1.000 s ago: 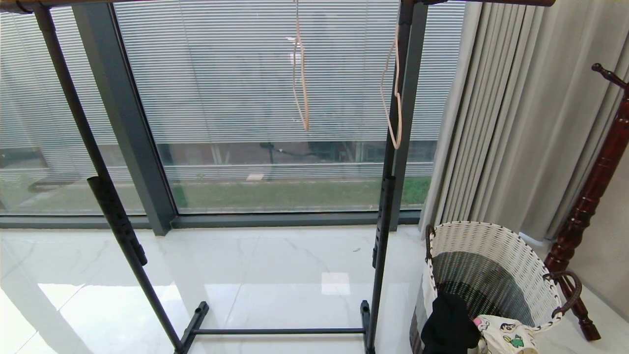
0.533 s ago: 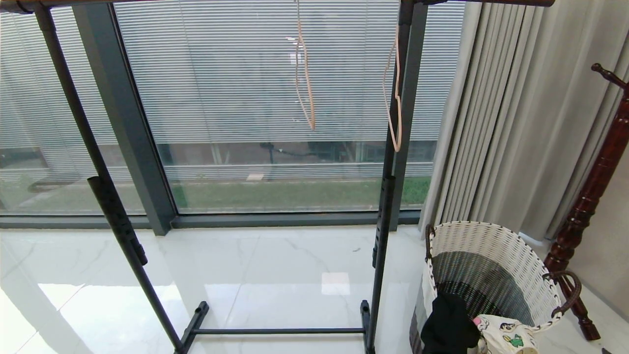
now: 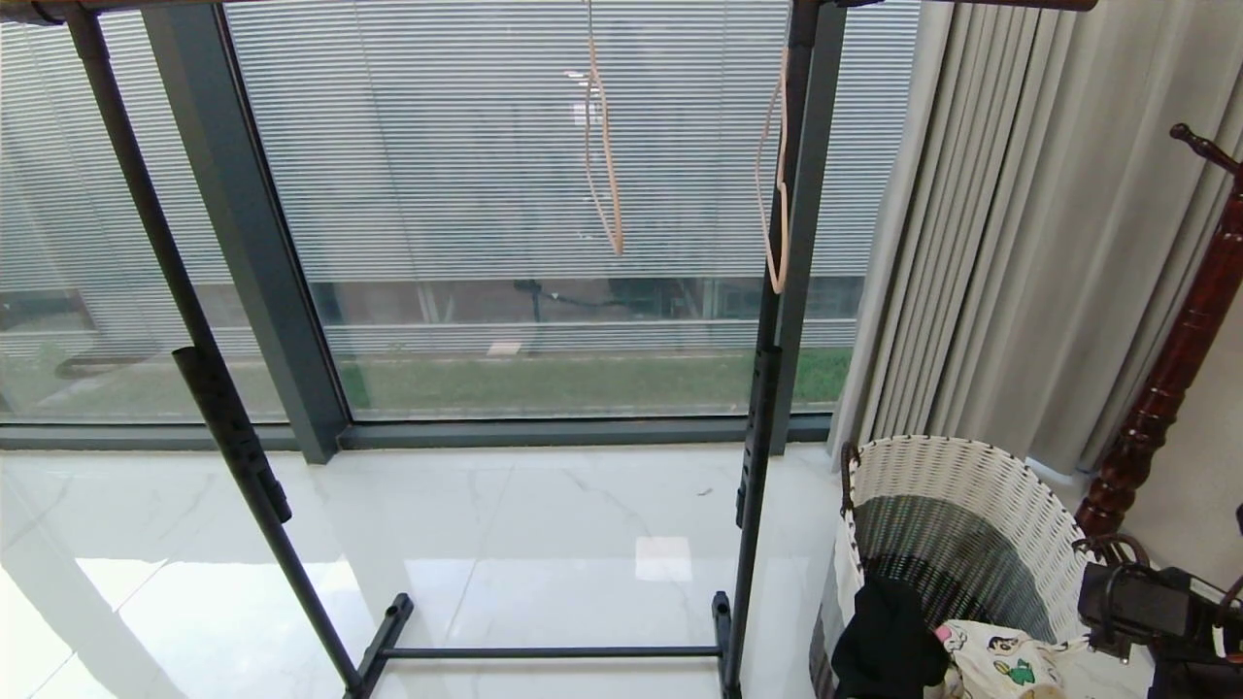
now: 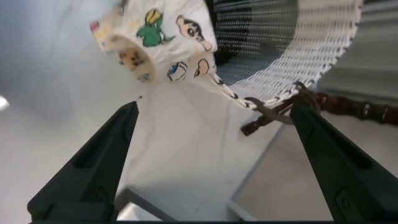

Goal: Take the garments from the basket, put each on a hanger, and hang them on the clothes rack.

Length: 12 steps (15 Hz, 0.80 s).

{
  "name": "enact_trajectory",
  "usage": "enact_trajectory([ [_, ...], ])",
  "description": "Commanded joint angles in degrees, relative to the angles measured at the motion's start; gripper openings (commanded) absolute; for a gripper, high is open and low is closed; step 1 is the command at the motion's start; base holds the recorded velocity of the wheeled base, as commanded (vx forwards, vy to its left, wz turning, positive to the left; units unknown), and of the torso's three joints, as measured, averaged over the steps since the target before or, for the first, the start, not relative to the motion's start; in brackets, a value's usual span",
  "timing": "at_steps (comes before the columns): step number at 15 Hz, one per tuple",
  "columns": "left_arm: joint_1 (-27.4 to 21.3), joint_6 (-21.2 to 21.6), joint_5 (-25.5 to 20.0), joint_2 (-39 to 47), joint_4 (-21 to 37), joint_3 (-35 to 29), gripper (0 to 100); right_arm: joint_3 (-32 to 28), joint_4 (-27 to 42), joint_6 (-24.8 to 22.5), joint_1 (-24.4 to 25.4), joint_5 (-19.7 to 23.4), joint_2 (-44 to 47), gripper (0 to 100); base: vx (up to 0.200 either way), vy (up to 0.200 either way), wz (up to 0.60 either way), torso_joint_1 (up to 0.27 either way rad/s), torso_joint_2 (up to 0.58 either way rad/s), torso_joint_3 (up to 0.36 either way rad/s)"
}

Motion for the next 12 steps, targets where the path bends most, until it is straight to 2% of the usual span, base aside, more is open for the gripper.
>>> enact_trajectory([
  [1,0.01,-0.07,0.01,0.00,-0.04,0.00,100,-0.05,-1.60,-2.92,-1.17,0.14,10.64,100,0.000,0.000,0.00,0.000,0.00,0.000],
  [4,0.01,0.02,0.01,0.00,-0.04,0.00,100,-0.32,-2.04,-3.19,-1.17,3.13,14.07,100,0.000,0.000,0.00,0.000,0.00,0.000],
  [6,0.01,0.02,0.01,0.00,-0.04,0.00,100,-0.05,-4.50,-3.19,-1.17,3.22,16.44,100,0.000,0.000,0.00,0.000,0.00,0.000],
  [10,0.01,0.02,0.01,0.00,-0.04,0.00,100,0.21,-20.67,-3.19,-1.08,3.31,25.32,100,0.000,0.000,0.00,0.000,0.00,0.000],
  [12,0.01,0.02,0.01,0.00,-0.04,0.00,100,0.30,-22.69,-3.01,-0.90,3.48,26.29,100,0.000,0.000,0.00,0.000,0.00,0.000],
])
